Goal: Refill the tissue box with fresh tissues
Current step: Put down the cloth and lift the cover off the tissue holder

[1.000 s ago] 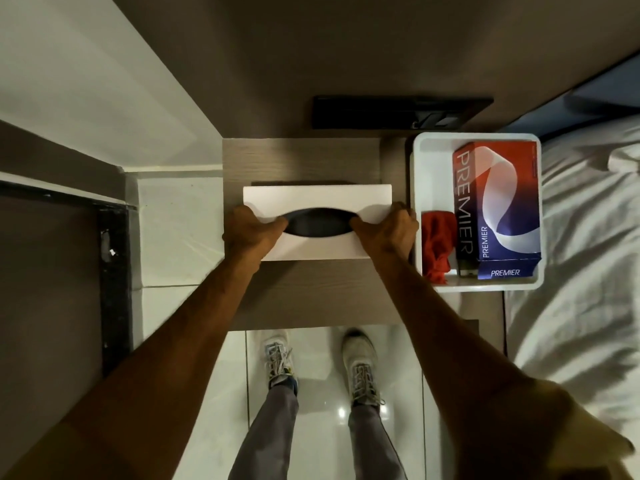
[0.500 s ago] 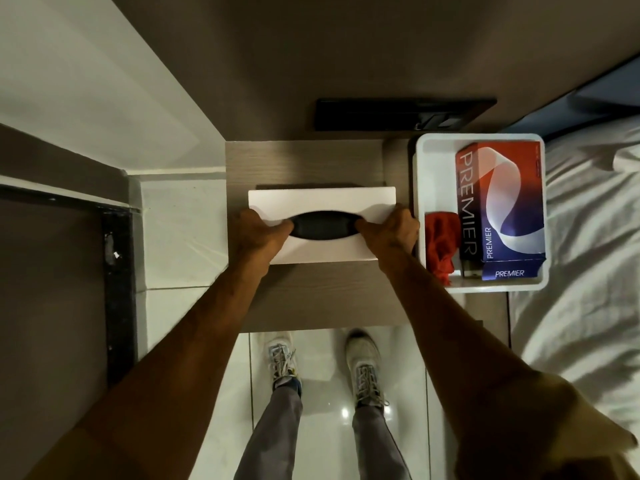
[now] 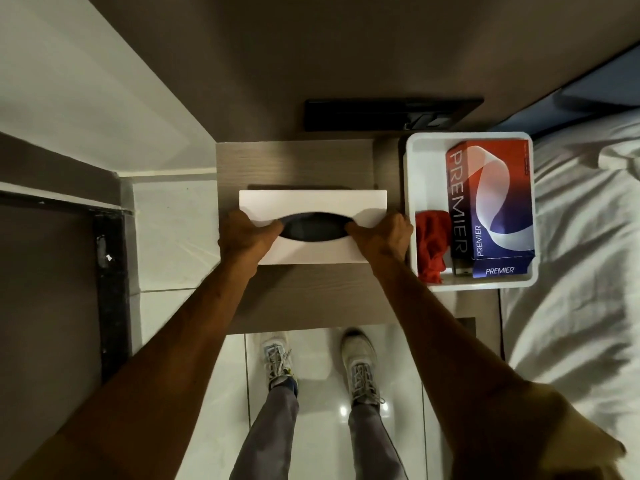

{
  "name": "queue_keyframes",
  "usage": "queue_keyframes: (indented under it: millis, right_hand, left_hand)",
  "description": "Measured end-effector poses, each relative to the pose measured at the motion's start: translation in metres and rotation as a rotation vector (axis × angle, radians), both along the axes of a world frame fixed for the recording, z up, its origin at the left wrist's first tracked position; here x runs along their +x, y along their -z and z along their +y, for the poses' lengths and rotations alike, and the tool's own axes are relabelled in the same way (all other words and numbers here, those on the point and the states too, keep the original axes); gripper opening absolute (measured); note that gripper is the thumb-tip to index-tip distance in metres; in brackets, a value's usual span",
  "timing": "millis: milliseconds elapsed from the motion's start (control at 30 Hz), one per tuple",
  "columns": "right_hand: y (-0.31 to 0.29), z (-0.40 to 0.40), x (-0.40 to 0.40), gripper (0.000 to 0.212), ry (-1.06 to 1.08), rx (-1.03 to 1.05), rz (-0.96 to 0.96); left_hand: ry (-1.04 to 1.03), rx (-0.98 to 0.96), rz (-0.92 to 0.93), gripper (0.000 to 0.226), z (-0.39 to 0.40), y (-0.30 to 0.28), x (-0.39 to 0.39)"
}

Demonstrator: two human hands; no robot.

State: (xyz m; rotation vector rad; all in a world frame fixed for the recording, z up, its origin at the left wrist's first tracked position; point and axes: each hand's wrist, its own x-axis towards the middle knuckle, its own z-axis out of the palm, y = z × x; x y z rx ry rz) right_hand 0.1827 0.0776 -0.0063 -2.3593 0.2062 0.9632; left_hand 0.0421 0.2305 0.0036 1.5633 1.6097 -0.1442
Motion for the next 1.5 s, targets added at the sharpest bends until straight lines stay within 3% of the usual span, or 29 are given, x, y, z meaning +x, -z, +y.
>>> queue_keyframes:
  millis: [133,433,600,1000,1100,1233,1500]
  right_hand:
    - [-0.008,0.003,-0.001,0.077,-0.023,-0.057,-0.185]
    - [-0.016,-0.004,0.000,0.075,-0.017,-0.072,-0.205]
    - [-0.014,-0.011,0.003,0.067,-0.024,0.006,-0.074]
    - [-0.022,-0.023,0.002,0.085,-0.043,0.044,-0.134]
    - [-0.037,-0.047,-0.019,0.090,-0.109,0.031,-0.157]
    - [-0.049,-0.089,-0.067,0.085,-0.139,-0.012,-0.041]
    - [-0.026,-0.096,-0.095,0.084,-0.107,-0.035,-0.023]
  left_hand:
    - [-0.041,0.028,-0.066,0.070,-0.003,0.000,-0.001]
    - [-0.029,0.023,-0.075,0.069,-0.010,0.001,-0.001]
    - [-0.021,0.001,-0.114,0.066,-0.012,0.000,-0.002]
    - [0.031,-0.013,-0.109,0.067,-0.015,-0.029,-0.009]
    - [0.068,0.014,-0.051,0.075,-0.025,-0.041,-0.031]
    - [0.104,-0.015,0.010,0.072,-0.057,-0.043,-0.077]
    - [0.050,0.012,-0.070,0.078,-0.098,-0.034,-0.105]
